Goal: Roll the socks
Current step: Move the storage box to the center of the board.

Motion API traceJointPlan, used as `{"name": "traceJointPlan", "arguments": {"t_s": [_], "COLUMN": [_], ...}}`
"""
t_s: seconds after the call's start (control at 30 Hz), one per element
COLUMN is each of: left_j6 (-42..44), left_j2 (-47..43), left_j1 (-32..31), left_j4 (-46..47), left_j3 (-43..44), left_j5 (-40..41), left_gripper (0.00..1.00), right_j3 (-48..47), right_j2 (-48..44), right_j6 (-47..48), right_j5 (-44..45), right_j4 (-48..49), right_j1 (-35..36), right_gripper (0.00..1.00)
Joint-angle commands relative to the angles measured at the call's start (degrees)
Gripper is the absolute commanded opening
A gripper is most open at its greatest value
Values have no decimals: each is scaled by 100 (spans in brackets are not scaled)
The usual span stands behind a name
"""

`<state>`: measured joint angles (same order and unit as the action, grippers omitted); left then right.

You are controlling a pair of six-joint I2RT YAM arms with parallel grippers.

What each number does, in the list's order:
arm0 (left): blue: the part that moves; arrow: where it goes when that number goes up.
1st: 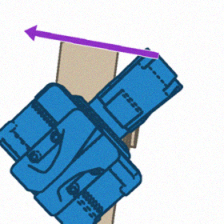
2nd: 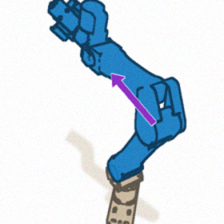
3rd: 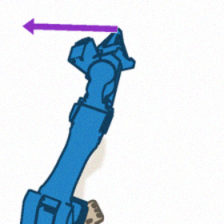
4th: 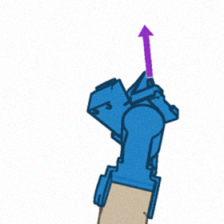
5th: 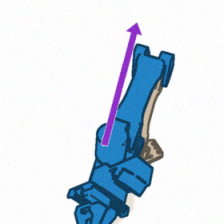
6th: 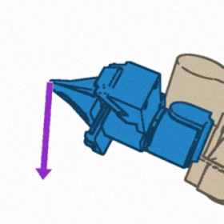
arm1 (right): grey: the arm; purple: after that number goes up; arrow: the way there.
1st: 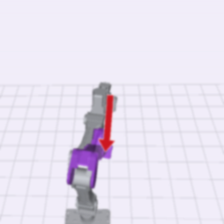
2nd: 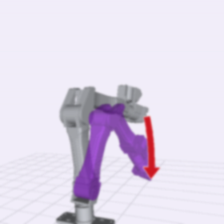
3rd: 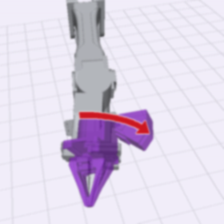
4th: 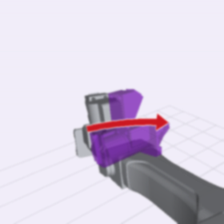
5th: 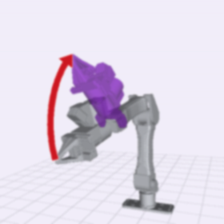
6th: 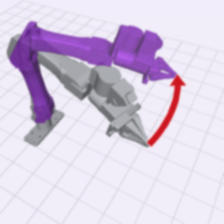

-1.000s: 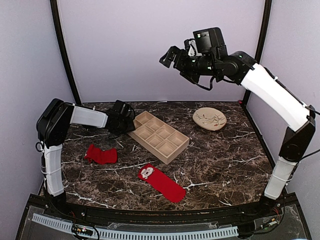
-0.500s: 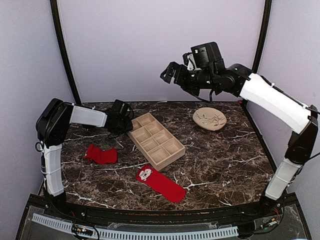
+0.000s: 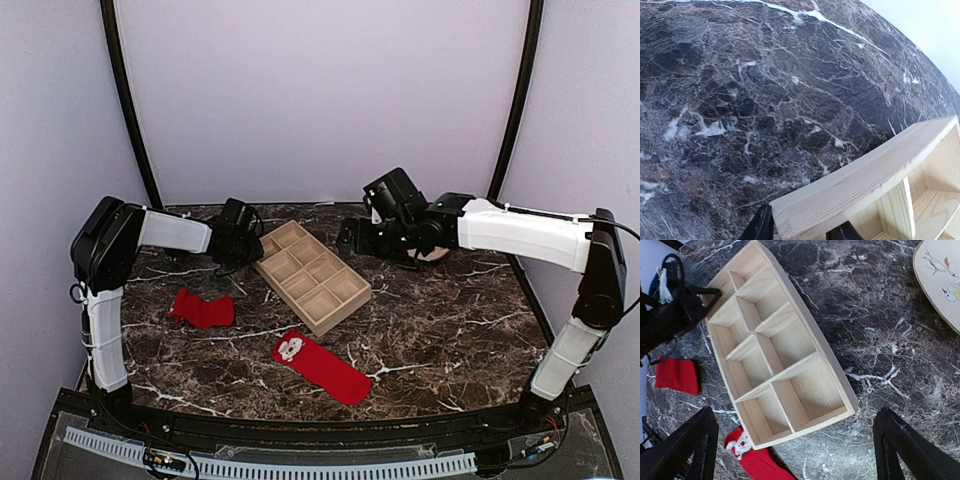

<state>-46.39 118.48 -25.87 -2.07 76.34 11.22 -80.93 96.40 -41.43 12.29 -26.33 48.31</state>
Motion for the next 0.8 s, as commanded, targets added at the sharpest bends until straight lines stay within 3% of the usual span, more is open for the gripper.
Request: {"name": "traceJointPlan", "arguments": {"t_s": [0.0,0.33,0.57,0.77], "left_j6": [-527,-1326,-2074,-2542], "left_j2": [126,176,217,218], "left_j1": [180,176,165,69], "left_j4": [-352,-486,-762,-1663], "left_j3": [-241,-129,53,531], "left_j5": [-166,-110,0,659], "left_gripper": [16,0,0,0], "right_j3": [550,953,1123,1245], "right_j2": [-282,-373,-466,-679], "right_j6": [-103,-293,-322,-257], "right_j5": [103,238,289,251], "right_j4": [329,439,486,663], "right_j1": [-24,-16,-15,-17], "right_gripper": [100,100,100,100]}}
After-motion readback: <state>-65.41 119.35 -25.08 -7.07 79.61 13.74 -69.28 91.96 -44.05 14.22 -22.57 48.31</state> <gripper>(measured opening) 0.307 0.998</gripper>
